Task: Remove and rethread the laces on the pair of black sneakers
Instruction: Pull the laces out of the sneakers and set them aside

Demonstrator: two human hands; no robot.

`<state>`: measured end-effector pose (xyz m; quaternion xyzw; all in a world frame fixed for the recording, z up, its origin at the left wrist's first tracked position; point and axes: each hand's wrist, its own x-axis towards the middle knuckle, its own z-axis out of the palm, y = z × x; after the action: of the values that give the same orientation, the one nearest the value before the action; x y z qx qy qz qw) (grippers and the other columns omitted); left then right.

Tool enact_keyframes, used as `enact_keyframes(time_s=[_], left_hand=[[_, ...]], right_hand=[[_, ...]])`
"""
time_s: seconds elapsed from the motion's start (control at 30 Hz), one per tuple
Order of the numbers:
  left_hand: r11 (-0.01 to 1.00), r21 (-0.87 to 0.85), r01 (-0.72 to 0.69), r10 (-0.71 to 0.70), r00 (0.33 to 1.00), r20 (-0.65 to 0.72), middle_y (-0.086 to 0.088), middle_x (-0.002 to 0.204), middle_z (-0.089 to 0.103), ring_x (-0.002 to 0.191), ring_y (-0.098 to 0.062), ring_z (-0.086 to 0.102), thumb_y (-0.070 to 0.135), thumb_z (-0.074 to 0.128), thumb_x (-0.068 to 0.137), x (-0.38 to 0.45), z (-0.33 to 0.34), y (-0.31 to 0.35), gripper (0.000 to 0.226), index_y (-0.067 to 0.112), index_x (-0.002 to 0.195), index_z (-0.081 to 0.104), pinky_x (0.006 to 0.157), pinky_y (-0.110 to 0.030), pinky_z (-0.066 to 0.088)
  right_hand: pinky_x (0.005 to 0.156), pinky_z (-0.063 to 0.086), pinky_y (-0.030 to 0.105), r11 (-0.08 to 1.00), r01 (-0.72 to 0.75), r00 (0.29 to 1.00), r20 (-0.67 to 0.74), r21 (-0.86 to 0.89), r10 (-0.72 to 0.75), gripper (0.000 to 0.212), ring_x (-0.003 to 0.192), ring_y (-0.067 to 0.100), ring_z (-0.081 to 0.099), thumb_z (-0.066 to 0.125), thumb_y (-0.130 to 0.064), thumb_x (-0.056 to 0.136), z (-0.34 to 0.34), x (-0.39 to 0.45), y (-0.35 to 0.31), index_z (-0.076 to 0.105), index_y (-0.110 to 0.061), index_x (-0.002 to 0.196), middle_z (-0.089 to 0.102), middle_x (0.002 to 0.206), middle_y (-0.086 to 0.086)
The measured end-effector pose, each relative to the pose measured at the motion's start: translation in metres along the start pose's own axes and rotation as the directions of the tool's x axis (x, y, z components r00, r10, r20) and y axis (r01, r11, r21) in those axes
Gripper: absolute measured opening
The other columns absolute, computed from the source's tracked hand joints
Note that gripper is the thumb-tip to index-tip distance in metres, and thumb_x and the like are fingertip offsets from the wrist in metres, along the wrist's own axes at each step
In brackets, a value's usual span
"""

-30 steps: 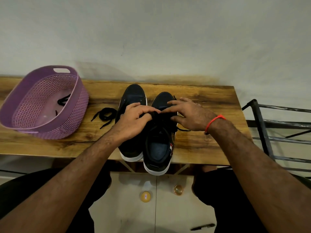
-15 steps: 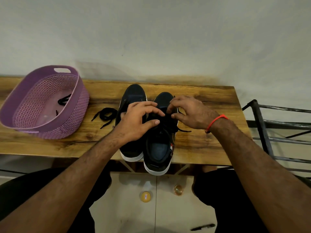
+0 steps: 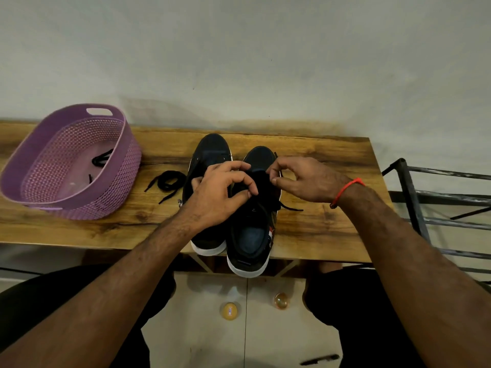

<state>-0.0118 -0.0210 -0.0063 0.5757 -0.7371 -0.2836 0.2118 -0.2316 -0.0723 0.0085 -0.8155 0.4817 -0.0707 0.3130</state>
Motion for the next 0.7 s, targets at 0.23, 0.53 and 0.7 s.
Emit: enact_keyframes(time_s=[0.23,0.53,0.7], left_hand=[[1.0,0.018,0.02,-0.019,1.0,-0.019,0.027,0.139,0.049,0.14,-0.012,0.031,0.029,0.072,0.089,0.001,0.002,0.0,0.023,0.05,0.087,0.065,0.097,-0.044,0.017],[0.997,0.01,-0.072,0.073,0.995,-0.066,0.023,0.147,0.044,0.141,-0.011,0.03,0.032,0.072,0.089,-0.005,0.009,0.002,0.018,0.048,0.096,0.07,0.106,-0.048,0.017],[0.957,0.253,-0.142,0.162,0.985,-0.058,0.015,0.163,0.021,0.146,-0.019,0.019,0.053,0.063,0.092,-0.007,0.016,0.004,0.025,0.051,0.117,0.067,0.107,-0.052,0.02]], right_hand=[[0.112,0.026,0.06,0.983,0.035,0.97,0.244,-0.181,0.011,0.011,0.142,0.022,0.025,0.066,-0.054,0.086,-0.001,-0.004,-0.003,0.057,-0.05,0.08,0.039,0.148,-0.011],[0.097,0.044,0.056,0.999,0.021,0.999,-0.028,-0.039,-0.022,0.012,0.112,0.017,0.058,0.041,-0.059,0.081,0.007,0.002,-0.003,0.048,-0.049,0.082,0.065,0.113,-0.01],[0.098,0.042,0.058,0.999,0.0,1.0,-0.014,-0.044,0.0,0.005,0.118,0.02,0.056,0.05,-0.036,0.1,0.013,0.006,0.0,0.051,-0.037,0.095,0.064,0.122,-0.008]])
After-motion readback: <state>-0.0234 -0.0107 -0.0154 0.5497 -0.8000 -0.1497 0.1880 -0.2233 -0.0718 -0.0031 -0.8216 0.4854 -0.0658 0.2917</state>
